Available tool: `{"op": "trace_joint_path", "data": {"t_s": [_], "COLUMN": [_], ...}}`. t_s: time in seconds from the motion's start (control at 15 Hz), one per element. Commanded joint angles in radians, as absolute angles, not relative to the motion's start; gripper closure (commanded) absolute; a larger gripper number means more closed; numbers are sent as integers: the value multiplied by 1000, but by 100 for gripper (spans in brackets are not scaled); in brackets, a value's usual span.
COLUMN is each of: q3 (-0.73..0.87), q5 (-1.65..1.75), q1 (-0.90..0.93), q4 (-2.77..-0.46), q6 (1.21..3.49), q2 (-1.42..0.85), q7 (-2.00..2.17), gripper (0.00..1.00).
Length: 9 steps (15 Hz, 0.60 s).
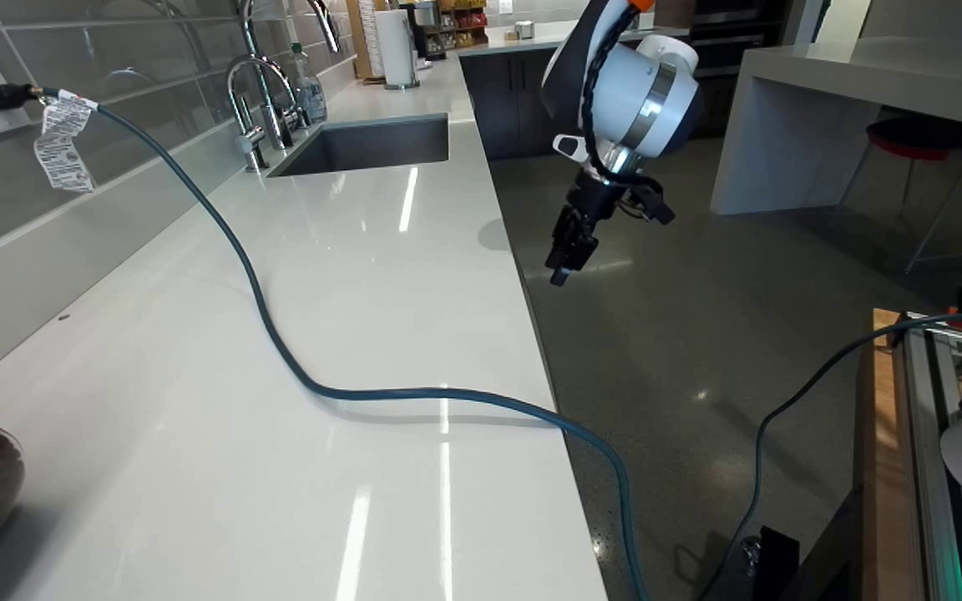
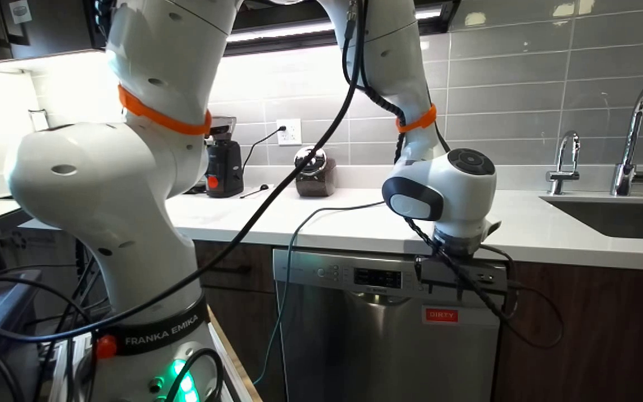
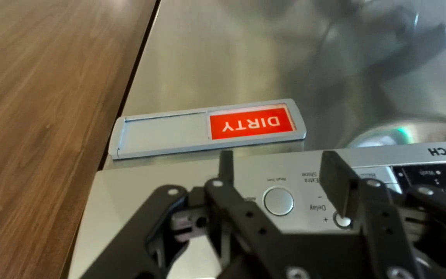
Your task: Press the bottom right button of the washing machine
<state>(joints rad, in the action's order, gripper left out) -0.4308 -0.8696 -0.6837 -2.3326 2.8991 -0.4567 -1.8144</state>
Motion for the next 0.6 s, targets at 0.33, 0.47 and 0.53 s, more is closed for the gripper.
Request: {"op": "trace_joint_path", "data": {"t_s": [0.33, 0.47, 0.53], "q3": [-200, -137, -109], "q5": [-587, -506, -469], "q1": [-448, -389, -363], "q4": [-2451, -2466, -2471], "q6": [2901, 2890, 2885], "q2": [-320, -297, -288], "q7": [-1501, -1419, -1382], "gripper": [0, 0, 0]}}
